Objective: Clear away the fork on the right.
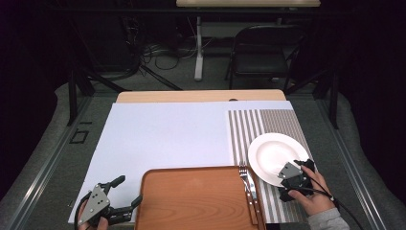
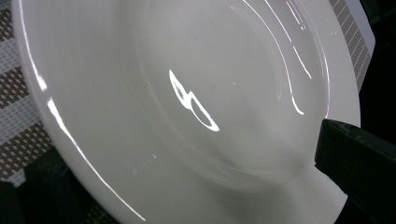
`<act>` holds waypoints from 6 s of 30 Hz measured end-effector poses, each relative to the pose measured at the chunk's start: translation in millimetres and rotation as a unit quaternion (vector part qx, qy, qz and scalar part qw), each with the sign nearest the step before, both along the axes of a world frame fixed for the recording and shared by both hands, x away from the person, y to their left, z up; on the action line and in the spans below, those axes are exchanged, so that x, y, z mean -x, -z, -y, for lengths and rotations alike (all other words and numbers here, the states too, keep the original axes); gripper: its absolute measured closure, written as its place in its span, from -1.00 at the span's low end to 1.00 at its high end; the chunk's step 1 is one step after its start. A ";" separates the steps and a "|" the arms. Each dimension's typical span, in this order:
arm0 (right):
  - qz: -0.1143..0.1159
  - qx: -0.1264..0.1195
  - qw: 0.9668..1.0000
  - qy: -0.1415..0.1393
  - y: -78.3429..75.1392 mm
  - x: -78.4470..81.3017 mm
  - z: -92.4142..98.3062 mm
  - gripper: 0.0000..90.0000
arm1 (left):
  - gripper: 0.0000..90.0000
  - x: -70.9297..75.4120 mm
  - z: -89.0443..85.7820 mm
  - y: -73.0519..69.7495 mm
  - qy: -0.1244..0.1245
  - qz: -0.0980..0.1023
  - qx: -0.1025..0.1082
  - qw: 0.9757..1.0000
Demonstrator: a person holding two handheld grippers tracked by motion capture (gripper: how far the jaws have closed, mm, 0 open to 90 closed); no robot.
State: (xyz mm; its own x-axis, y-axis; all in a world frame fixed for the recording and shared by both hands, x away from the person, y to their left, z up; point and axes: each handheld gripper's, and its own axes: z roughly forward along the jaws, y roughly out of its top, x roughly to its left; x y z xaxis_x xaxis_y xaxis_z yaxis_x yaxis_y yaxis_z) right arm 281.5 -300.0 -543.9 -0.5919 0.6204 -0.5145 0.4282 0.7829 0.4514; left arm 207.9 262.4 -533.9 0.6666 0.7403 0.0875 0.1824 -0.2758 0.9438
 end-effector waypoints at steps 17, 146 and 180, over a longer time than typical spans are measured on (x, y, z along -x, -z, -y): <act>0.013 0.013 1.000 -0.012 1.3 3.4 -2.7 -1.00 | -0.65 0.1 0.2 0.0 0.001 0.000 0.000 1.000; -0.028 0.094 0.986 -0.134 -27.4 -5.4 -20.4 0.78 | -0.65 -0.5 0.3 -0.3 0.002 0.000 -0.005 1.000; 0.054 0.083 0.977 -0.190 -65.0 28.8 -26.7 0.81 | -0.65 -1.5 0.3 0.5 -0.003 -0.003 -0.002 1.000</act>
